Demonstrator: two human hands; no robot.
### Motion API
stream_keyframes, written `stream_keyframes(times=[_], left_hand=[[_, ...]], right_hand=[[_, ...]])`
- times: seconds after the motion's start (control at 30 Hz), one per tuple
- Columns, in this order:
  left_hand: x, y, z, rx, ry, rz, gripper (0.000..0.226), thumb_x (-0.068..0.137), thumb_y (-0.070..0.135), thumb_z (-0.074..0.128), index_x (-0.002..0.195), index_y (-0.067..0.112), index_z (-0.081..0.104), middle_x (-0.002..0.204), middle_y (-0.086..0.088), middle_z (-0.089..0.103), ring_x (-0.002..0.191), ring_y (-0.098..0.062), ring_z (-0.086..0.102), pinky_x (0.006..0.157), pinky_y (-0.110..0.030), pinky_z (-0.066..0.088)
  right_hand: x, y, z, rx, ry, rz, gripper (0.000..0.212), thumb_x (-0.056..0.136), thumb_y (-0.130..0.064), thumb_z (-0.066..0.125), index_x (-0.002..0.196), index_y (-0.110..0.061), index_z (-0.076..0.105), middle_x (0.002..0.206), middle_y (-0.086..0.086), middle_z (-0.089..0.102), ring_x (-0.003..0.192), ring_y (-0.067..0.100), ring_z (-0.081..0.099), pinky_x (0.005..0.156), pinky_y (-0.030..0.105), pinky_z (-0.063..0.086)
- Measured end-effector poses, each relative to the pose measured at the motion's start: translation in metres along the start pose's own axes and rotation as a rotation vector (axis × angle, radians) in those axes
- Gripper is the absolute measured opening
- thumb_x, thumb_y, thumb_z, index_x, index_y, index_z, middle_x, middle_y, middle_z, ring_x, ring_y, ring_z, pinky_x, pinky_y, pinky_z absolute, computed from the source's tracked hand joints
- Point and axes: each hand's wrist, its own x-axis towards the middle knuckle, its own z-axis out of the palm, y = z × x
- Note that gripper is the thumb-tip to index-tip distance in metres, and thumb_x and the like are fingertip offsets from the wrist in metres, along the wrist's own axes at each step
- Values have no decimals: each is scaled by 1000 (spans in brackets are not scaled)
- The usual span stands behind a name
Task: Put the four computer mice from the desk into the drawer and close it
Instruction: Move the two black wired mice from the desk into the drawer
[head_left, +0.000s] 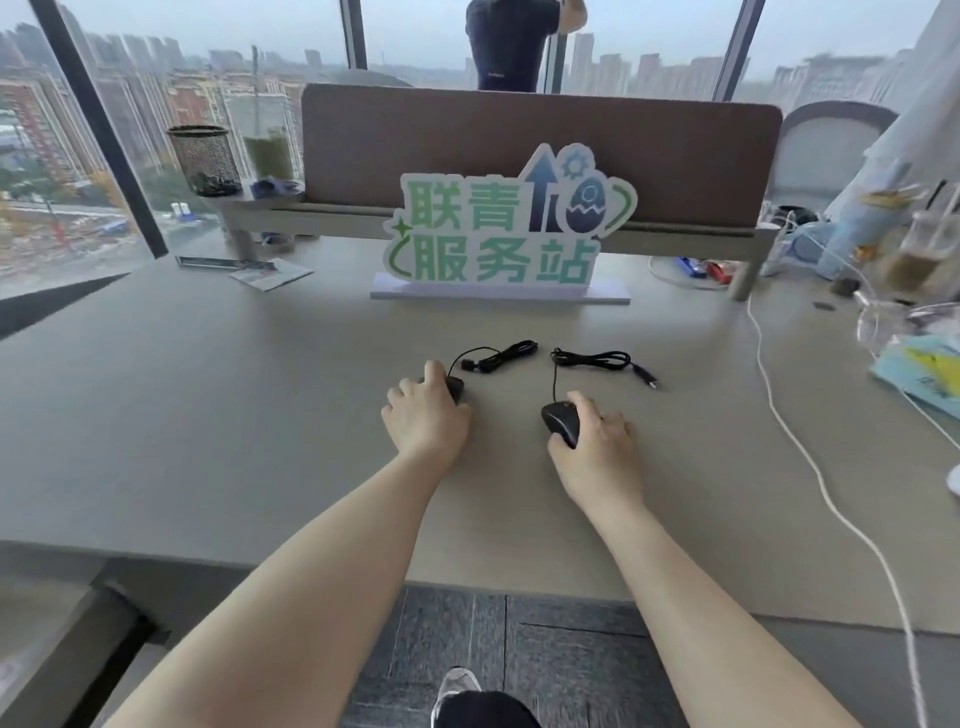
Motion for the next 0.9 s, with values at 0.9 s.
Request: stream_keyframes(times=[0.9], left_hand=[[-182, -399, -304, -300, 701, -460, 46, 77, 28, 64, 121, 18, 51, 118, -14, 58, 111, -32, 53, 87, -35, 40]], right_hand=[[-267, -382, 112, 792, -592, -668, 44, 91, -30, 61, 133, -34, 52, 121, -4, 58, 116, 11, 50, 97, 25, 39]])
